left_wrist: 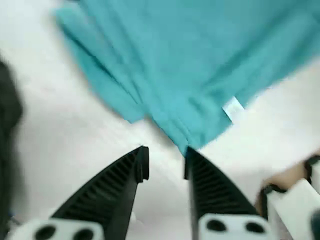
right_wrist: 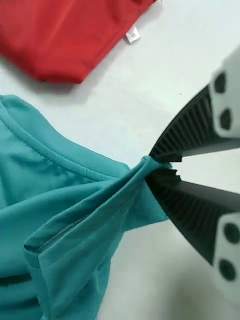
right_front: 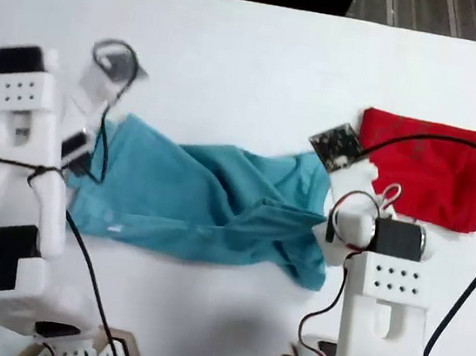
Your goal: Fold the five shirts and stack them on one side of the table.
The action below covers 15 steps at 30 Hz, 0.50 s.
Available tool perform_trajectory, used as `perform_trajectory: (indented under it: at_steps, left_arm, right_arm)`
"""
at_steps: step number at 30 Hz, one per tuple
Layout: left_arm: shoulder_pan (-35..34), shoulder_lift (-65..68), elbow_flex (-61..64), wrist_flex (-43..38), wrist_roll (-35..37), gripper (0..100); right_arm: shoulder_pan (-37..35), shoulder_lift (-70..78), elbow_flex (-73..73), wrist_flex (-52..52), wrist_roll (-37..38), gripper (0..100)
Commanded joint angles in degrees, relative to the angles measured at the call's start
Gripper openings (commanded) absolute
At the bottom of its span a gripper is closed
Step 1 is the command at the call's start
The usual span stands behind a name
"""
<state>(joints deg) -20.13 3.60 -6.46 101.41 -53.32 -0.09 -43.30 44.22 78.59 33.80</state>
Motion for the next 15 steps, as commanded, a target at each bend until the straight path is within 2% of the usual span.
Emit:
perform_trajectory:
  at_steps: [1,3,6,12,15]
  left_arm:
    - [-0.1,-3.6,-6.8,1.0,2.3,20]
    - [0.8,-3.0,-6.4,0.9,2.5,20]
    - [3.4,-1.0,1.4,-0.2,2.5,20]
    - [3.5,9.1,16.6,-15.1,2.5,20]
    - [2.7,13.1,16.7,-15.4,2.1,20]
  right_arm:
    - [2.8,-2.0,3.9,-5.2,0.4,2.2]
    - [3.6,-1.9,5.1,-6.7,0.4,2.2]
    - [3.7,-1.9,5.4,-7.3,0.4,2.2]
    - [3.8,-2.3,5.3,-7.3,0.3,2.2]
    - [3.8,-2.3,5.4,-7.3,0.3,2.2]
